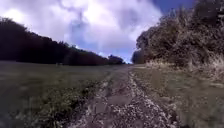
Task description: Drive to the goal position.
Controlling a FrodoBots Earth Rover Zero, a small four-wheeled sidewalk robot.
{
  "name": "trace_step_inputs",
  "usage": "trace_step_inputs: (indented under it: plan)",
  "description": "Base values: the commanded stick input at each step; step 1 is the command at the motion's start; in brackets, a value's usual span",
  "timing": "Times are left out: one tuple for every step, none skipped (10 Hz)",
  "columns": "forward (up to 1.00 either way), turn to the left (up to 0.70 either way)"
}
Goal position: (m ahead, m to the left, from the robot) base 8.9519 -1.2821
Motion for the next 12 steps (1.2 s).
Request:
trace_step_inputs:
  plan:
    - [0.85,-0.34]
    - [0.85,-0.34]
    - [0.85,-0.34]
    - [0.85,-0.04]
    - [0.85,-0.01]
    - [0.85,0.0]
    - [0.85,0.0]
    - [0.85,0.0]
    - [0.85,0.0]
    - [0.85,0.0]
    - [0.85,0.0]
    - [0.85,0.0]
